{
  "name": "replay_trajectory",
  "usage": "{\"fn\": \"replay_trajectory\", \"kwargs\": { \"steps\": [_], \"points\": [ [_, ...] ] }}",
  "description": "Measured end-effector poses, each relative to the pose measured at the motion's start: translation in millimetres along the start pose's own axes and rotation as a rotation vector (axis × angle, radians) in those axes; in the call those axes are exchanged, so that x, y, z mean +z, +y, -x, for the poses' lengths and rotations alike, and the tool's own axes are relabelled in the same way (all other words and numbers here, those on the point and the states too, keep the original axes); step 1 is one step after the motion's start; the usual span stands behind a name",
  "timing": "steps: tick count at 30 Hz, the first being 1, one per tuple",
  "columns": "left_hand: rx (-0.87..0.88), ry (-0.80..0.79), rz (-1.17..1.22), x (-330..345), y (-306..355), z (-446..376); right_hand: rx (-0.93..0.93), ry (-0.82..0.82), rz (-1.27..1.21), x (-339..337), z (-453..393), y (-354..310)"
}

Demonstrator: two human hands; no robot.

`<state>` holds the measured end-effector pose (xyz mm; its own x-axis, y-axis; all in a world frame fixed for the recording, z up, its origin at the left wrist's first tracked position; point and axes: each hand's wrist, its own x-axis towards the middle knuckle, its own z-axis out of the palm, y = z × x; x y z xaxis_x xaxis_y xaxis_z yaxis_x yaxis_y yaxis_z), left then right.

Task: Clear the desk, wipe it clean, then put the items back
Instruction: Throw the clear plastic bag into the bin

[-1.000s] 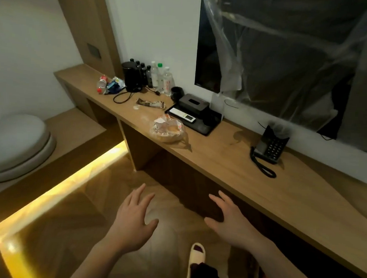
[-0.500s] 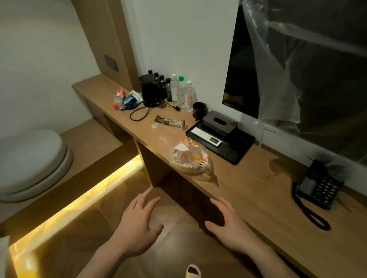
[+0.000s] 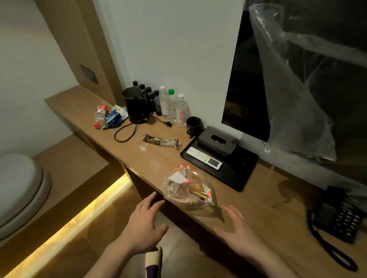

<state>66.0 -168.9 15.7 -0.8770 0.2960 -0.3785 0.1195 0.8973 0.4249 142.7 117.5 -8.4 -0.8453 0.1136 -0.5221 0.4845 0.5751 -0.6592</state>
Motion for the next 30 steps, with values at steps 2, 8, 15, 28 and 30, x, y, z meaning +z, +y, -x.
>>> {"fn": "replay_trajectory", "kwargs": {
  "steps": [2,8,15,28,30],
  "points": [
    [0.014,-0.034,0.001,-5,-4,-28,0.021,0.003,-0.016,1,-16,-4],
    [0.112,-0.164,-0.004,-22,-19,-124,0.134,0.067,-0.125,13,-84,-30],
    [0.123,-0.347,0.058,-39,-43,-222,0.271,0.167,-0.217,36,-143,-66],
    [0.008,-0.545,0.207,-27,-35,-289,0.482,0.297,-0.606,76,-194,-67],
    [0.018,-0.552,0.223,-25,-35,-290,0.505,0.303,-0.618,72,-191,-82]
  ]
}}
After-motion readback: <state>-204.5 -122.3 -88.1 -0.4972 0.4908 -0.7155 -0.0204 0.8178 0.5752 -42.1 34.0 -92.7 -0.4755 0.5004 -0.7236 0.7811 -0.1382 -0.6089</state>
